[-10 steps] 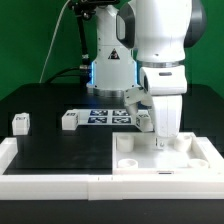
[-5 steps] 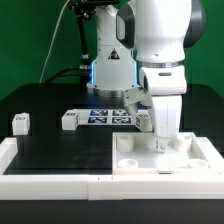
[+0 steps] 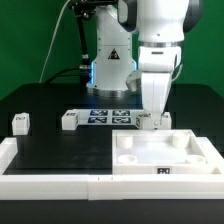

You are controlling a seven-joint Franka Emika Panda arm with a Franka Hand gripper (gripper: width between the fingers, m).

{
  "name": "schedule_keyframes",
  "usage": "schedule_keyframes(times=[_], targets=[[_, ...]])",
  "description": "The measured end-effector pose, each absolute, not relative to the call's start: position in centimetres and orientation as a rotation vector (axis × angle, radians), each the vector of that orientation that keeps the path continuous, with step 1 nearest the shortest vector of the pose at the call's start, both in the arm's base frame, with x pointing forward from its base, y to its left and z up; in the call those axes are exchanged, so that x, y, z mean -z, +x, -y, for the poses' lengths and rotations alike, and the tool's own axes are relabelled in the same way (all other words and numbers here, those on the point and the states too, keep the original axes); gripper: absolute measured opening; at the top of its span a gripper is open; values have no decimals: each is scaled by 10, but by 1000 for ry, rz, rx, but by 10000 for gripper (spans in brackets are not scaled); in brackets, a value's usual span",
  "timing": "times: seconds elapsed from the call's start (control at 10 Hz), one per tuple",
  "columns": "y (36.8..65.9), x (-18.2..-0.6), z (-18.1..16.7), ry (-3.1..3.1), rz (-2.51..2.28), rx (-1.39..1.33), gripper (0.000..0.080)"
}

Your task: Assemble one leg

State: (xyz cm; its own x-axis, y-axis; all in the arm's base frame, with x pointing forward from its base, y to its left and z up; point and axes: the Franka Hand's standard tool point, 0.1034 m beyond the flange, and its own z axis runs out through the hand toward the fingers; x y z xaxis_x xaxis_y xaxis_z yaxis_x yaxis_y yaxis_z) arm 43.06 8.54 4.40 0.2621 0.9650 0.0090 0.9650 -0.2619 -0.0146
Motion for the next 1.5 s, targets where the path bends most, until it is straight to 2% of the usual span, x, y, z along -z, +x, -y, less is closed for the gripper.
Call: schedule_keyframes(times=[0.3, 1.2, 1.5], targets=[[430, -42, -85, -2517, 1845, -6, 649], [413, -36, -103, -3071, 185, -73, 649], [413, -36, -103, -3070, 193, -119, 649]])
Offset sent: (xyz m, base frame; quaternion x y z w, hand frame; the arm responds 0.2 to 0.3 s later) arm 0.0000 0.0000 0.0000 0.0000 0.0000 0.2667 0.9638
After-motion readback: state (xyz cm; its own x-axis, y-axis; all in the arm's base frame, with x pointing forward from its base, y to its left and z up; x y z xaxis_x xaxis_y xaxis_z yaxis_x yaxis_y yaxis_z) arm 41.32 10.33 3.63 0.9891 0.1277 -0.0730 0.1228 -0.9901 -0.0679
